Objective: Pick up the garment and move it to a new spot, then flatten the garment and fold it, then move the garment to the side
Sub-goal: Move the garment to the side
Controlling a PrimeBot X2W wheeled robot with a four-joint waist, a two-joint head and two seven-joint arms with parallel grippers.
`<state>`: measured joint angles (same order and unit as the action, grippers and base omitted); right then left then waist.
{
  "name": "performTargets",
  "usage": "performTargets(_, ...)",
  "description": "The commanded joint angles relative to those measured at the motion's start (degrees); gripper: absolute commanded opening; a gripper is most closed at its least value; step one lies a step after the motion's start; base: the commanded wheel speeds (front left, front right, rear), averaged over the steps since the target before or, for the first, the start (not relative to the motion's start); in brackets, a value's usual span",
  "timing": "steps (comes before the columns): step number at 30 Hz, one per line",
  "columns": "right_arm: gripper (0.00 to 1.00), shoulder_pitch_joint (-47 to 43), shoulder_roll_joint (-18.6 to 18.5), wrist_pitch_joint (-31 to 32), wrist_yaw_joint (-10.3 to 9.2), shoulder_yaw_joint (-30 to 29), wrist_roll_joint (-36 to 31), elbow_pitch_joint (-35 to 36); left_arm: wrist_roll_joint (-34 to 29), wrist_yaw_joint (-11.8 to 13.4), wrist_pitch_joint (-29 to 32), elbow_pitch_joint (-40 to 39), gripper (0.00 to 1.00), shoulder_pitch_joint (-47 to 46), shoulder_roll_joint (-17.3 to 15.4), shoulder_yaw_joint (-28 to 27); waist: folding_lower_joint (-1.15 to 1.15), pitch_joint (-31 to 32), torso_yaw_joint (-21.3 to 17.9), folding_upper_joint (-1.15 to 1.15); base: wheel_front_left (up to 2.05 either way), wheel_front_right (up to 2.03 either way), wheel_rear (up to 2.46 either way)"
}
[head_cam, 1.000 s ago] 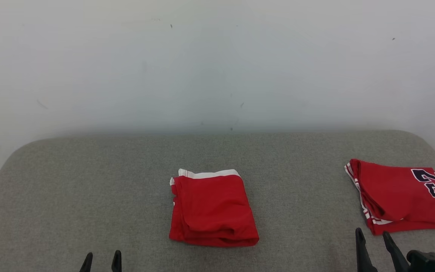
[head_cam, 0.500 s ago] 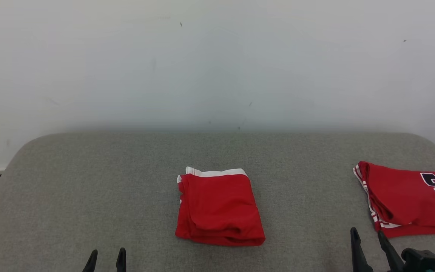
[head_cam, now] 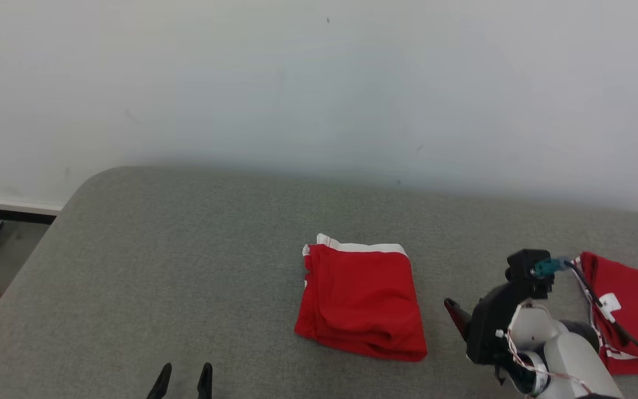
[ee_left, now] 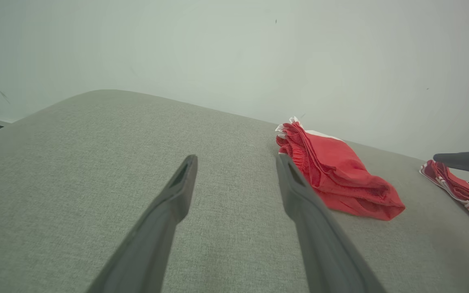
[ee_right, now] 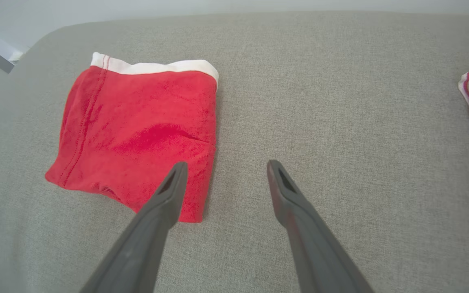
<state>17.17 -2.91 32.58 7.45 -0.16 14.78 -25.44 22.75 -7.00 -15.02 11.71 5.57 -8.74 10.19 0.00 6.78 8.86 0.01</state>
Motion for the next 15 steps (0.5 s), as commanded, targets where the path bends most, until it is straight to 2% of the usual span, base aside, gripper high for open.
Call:
performTargets(1, 1.00, 2.64, 0.06, 1.84, 0.02, 0.13, 0.30, -1.47, -0.80, -0.04, -0.04, 0.08, 1.00, -0.94, 0.18, 0.44, 0.00, -0.95, 3.25, -0.01, 0.00, 0.00, 0.00)
performTargets(7, 1.00, 10.85, 0.03, 5.32, 0.02, -4.02, -4.00, -10.93, -0.91, -0.27, -0.08, 0.08, 1.00, -1.73, -0.27, 2.36, 0.00, -2.55, 7.93, -0.01, 0.00, 0.00, 0.00)
performTargets(15, 1.00, 15.47, 0.01, 2.64, 0.01, -12.44, -12.34, -20.54, -0.36, -0.48, -0.05, 0.30, 1.00, -3.28, -0.49, 4.87, 0.00, -4.98, 13.87, -0.01, 0.00, 0.00, 0.00)
